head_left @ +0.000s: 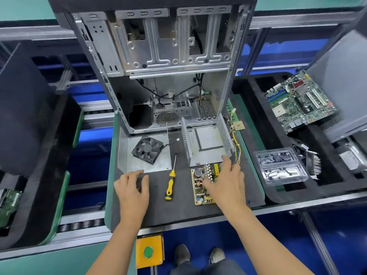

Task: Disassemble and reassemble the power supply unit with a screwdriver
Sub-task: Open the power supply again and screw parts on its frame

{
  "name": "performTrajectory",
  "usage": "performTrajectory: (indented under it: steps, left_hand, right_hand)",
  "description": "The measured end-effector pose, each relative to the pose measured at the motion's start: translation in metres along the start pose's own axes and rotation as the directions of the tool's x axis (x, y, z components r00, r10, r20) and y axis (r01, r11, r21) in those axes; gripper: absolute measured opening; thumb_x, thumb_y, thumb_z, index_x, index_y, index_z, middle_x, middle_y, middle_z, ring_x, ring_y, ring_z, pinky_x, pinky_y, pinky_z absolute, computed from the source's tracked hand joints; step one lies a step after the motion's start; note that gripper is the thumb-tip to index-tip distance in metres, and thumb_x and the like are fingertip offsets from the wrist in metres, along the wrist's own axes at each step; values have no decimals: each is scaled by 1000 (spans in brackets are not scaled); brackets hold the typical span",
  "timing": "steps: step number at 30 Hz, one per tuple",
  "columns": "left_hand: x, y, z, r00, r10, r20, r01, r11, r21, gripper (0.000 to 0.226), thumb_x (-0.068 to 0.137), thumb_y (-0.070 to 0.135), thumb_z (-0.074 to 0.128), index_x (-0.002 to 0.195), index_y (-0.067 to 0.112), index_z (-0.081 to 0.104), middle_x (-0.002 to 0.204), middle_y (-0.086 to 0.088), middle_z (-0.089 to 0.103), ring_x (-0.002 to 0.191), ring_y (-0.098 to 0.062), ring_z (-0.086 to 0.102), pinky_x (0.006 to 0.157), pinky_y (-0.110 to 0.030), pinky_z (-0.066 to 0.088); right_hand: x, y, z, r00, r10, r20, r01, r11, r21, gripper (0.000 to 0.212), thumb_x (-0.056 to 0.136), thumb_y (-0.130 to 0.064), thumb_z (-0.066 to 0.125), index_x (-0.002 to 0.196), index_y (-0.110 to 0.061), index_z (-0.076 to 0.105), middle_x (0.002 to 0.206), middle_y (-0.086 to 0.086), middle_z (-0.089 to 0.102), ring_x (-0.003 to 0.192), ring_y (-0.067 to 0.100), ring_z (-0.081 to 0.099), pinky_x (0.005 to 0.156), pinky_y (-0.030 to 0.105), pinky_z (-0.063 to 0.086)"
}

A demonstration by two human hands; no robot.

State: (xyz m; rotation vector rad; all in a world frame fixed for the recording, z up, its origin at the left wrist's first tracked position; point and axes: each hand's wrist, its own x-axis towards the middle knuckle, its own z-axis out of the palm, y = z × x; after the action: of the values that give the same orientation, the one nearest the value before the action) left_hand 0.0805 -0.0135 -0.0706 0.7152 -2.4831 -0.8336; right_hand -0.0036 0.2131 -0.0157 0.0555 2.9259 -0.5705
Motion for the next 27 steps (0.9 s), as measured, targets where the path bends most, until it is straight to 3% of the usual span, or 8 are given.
performTrajectory:
  steps: [7,12,15,18,20,22,24,27]
  left_hand:
    - [-2,15,0,1000,-5,18,6,998,-57,18,92,9,66,109,9,69,102,-7,63,96,-30,49,84,-14,22]
    - [-1,33,1,1000,-7,27,12,984,-178,14,97,15,60,109,15,67,103,1,63,97,-13,46,86,-27,41]
    - [-3,57,4,997,41,64,-19,948,-318,14,97,15,60,108,21,66,95,14,60,86,-1,56,75,-8,41]
    - [-2,94,14,980,108,169,-39,928,-370,20,96,18,64,115,15,69,98,14,65,87,0,60,77,-14,47]
    - [2,117,23,970,125,210,-43,932,-359,31,96,22,63,125,9,65,108,8,65,96,-4,61,88,-18,46]
    - [11,135,31,961,73,268,20,945,-327,39,99,28,58,131,7,61,121,-3,67,109,-20,62,98,-27,46]
    - [20,145,39,942,-17,334,122,947,-296,40,99,36,54,125,6,62,117,-21,66,111,-36,59,96,-41,49]
    - [30,151,48,931,-95,354,188,953,-237,49,98,40,56,130,3,56,116,-21,67,113,-40,58,91,-40,49]
  right_hand:
    - [-1,14,-22,999,50,20,-53,962,268,89,75,-49,71,148,-30,25,129,6,50,117,28,46,94,44,45]
    - [11,43,-59,975,153,158,-215,819,532,76,75,-47,74,140,-42,38,117,-10,57,96,10,58,65,25,42]
    - [17,61,-79,965,166,203,-261,699,666,64,74,-44,76,131,-44,48,109,-12,59,96,2,57,69,27,41]
    - [26,74,-100,942,184,281,-336,560,757,47,74,-40,76,118,-31,63,108,-6,65,96,14,61,77,34,46]
    - [31,78,-114,922,153,355,-387,405,828,16,85,-34,66,94,-22,73,87,2,69,74,19,61,66,33,49]
    - [38,82,-125,911,144,387,-412,273,869,30,95,-27,53,72,-23,72,75,6,67,62,20,60,57,32,52]
    - [48,86,-136,904,143,404,-422,145,895,28,98,-27,48,83,-23,71,88,8,73,75,24,69,72,44,58]
    - [61,95,-150,904,128,408,-416,40,908,36,98,-38,47,93,-18,77,106,11,73,97,30,68,91,53,52]
